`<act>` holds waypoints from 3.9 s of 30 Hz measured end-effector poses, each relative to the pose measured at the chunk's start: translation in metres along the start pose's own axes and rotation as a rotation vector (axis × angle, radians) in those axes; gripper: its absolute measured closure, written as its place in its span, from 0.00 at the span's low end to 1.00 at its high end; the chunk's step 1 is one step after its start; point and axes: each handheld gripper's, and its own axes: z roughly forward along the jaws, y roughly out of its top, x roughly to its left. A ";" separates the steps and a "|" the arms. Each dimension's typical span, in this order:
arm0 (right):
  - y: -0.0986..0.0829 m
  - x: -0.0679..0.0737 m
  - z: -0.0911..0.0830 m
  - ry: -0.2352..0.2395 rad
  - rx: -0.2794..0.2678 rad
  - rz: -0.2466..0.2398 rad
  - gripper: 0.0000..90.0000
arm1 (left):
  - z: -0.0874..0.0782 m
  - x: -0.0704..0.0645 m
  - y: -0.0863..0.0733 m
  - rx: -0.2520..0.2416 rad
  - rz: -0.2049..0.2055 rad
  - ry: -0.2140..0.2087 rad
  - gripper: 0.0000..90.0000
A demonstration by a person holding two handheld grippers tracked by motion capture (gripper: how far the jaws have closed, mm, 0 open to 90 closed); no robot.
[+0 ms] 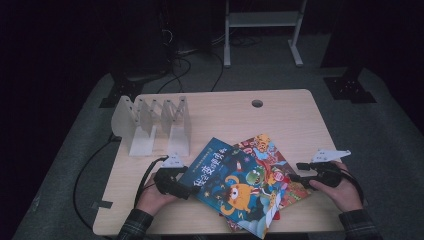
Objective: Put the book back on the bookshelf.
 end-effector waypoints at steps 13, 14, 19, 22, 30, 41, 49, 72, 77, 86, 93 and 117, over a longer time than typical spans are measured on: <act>0.019 -0.016 0.023 -0.015 -0.006 0.020 0.46 | -0.001 0.001 -0.001 -0.005 -0.005 0.000 0.06; 0.019 -0.016 0.023 -0.015 -0.006 0.020 0.46 | -0.001 0.001 -0.001 -0.005 -0.005 0.000 0.06; 0.028 -0.020 0.032 -0.026 -0.006 0.021 0.47 | -0.003 0.000 -0.001 -0.012 -0.015 -0.002 0.06; 0.032 -0.024 0.038 -0.018 -0.014 0.032 0.47 | -0.006 -0.002 -0.003 -0.016 -0.017 -0.005 0.06; 0.040 -0.030 0.049 -0.014 -0.023 0.051 0.47 | -0.010 -0.003 -0.006 -0.028 -0.032 -0.006 0.06; 0.044 -0.031 0.051 -0.024 -0.040 0.076 0.44 | -0.012 -0.002 -0.010 -0.024 -0.051 -0.009 0.07; 0.050 -0.016 0.043 0.026 -0.098 0.091 0.40 | -0.024 -0.002 -0.014 -0.057 -0.074 0.023 0.07; 0.053 0.002 0.066 0.054 -0.020 0.048 0.34 | -0.033 0.009 -0.028 -0.058 -0.117 0.087 0.00; 0.056 0.005 0.067 0.064 0.001 0.041 0.33 | -0.032 0.009 -0.027 -0.057 -0.115 0.085 0.00; 0.061 0.018 0.073 0.082 0.015 0.020 0.33 | -0.031 0.010 -0.028 -0.045 -0.115 0.079 0.00; 0.065 0.027 0.079 0.100 0.014 0.004 0.33 | -0.030 0.009 -0.029 -0.040 -0.121 0.073 0.00; 0.063 0.032 0.080 0.103 0.000 0.001 0.33 | -0.021 0.005 -0.033 -0.005 -0.198 -0.033 0.00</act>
